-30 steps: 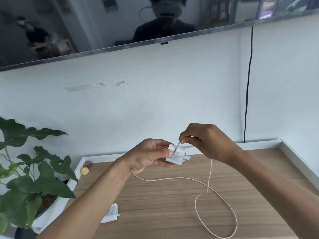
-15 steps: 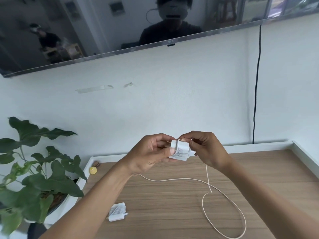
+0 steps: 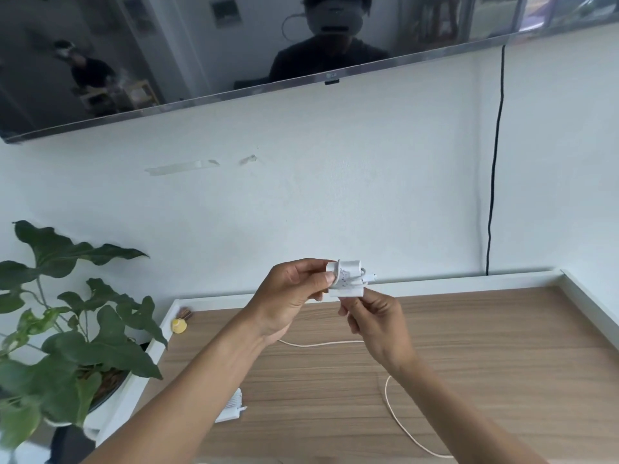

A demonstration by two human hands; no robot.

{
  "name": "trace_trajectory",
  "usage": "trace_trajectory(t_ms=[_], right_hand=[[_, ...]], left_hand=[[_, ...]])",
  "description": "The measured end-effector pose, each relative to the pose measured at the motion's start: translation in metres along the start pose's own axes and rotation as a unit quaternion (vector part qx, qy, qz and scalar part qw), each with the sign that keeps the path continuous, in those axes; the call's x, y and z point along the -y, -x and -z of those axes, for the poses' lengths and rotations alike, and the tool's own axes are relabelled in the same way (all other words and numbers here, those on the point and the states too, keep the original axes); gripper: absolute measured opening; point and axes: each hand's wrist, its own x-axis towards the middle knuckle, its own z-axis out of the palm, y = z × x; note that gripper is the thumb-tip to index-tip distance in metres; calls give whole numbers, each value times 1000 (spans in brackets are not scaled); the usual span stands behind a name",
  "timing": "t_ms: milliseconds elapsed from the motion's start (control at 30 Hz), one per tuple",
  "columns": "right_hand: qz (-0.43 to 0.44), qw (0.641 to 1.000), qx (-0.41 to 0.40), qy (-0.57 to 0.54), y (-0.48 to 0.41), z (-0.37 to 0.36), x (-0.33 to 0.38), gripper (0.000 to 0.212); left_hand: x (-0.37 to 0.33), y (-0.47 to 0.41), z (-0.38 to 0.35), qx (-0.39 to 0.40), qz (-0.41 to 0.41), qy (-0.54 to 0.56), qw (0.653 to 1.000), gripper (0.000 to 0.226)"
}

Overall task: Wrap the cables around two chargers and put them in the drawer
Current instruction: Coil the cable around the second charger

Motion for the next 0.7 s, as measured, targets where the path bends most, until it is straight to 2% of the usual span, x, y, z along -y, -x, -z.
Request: trace_trajectory(t_ms=[133,233,333,467,533,700], right_hand=[[74,986,-45,142,10,-5,0,32],[120,968,-19,220,16,-7,7,29],[127,943,7,308,16,-1,14,33],[123,877,74,459,10,8,33,31],[138,845,97,508,7,9,49,26],[232,764,128,589,-10,13,86,28]], left_hand=[[8,-3,-6,-55,22,42,997,12],[12,-7,-2,-109,13,0,994,11],[17,-7,2,-115,-3,-64,991,10],[24,-4,8,-114,-46,-196,973,13],[25,-4,14,-128,-51,-219,966,12],[27,-5,20,-122,-82,-281,948,13]])
